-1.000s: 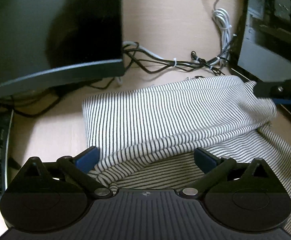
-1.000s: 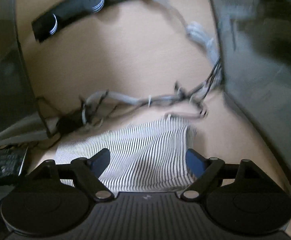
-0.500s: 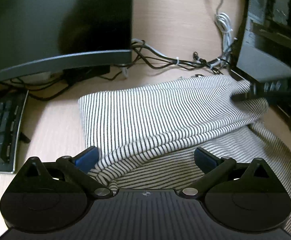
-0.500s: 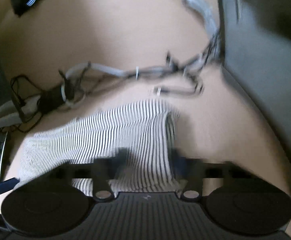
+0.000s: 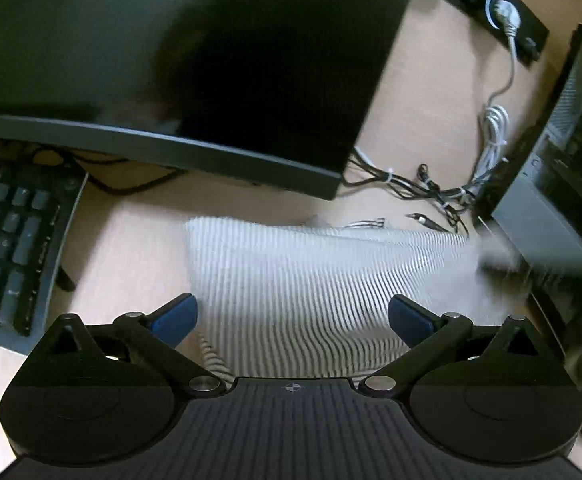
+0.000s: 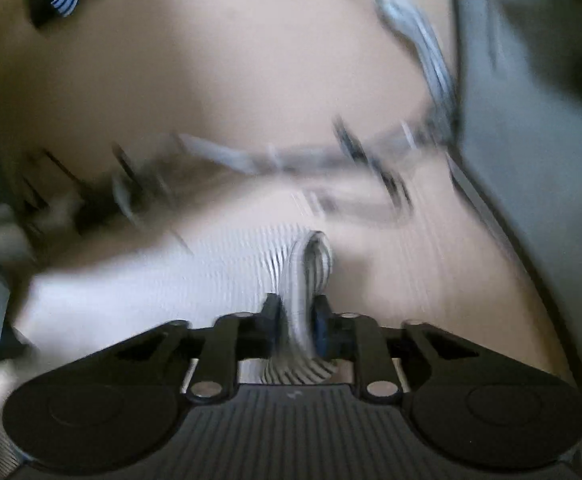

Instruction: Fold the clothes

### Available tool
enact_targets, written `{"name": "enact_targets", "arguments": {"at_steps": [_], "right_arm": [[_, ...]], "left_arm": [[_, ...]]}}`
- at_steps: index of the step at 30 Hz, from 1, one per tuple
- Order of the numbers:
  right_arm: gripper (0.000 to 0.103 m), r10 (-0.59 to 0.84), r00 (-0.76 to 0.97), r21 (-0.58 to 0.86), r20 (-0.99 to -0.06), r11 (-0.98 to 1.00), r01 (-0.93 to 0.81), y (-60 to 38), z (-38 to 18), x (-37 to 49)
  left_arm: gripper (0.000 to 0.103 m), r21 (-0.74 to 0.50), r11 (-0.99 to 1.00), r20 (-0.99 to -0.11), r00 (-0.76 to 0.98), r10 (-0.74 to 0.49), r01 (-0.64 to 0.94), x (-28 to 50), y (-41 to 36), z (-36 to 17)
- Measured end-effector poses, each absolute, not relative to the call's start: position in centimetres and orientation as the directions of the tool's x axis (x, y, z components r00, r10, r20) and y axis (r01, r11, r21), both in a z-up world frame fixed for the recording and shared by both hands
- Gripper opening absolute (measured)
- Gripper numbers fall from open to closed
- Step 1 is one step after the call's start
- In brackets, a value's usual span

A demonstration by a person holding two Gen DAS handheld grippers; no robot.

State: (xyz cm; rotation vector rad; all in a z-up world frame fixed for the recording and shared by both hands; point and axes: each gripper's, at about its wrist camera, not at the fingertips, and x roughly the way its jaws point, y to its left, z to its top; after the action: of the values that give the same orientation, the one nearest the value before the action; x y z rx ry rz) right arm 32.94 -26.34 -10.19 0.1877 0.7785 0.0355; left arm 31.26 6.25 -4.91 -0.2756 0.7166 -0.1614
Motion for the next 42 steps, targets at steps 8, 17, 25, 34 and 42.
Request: {"name": "enact_targets", "arguments": {"at_steps": [8,17,25,34,42], "right_arm": [[0.103,0.040,0.850,0.146,-0.525,0.988,0.044,-25.0,-6.5,29.5],[0.103,0.268,0.763,0.262,-0.588,0.956,-0.134,-21.9,-11.1,29.9],[0.103,0.225,0.769,0.179,-0.599,0.973,-0.145,-22.3,-11.5,28.2],[0.103,0.162,0.756,0.118,-0.634,0.987,-0.112,-21.7,-11.6,28.1],[0.103,0.123,0.753,0.048,-0.647,0.992,-0.121,-20.8,-11.8,28.2]], "left_arm": [[0.103,-0.319,0.942,-0.577,0.767,-0.280,0.104,30.7,5.4,-4.5],[0.103,-0.256,0.955,-0.596,0.753,-0.279,0.151,31.2,3.2,-6.9],[0.103,-0.212,0.951,-0.585,0.750,-0.308,0.225,30.8,1.8,-7.7],[0.103,-0.169,0.946,-0.578,0.750,-0.322,0.275,30.4,0.7,-8.3],[0.103,-0.173,0.947,-0.572,0.754,-0.322,0.272,30.3,0.7,-8.4]]}}
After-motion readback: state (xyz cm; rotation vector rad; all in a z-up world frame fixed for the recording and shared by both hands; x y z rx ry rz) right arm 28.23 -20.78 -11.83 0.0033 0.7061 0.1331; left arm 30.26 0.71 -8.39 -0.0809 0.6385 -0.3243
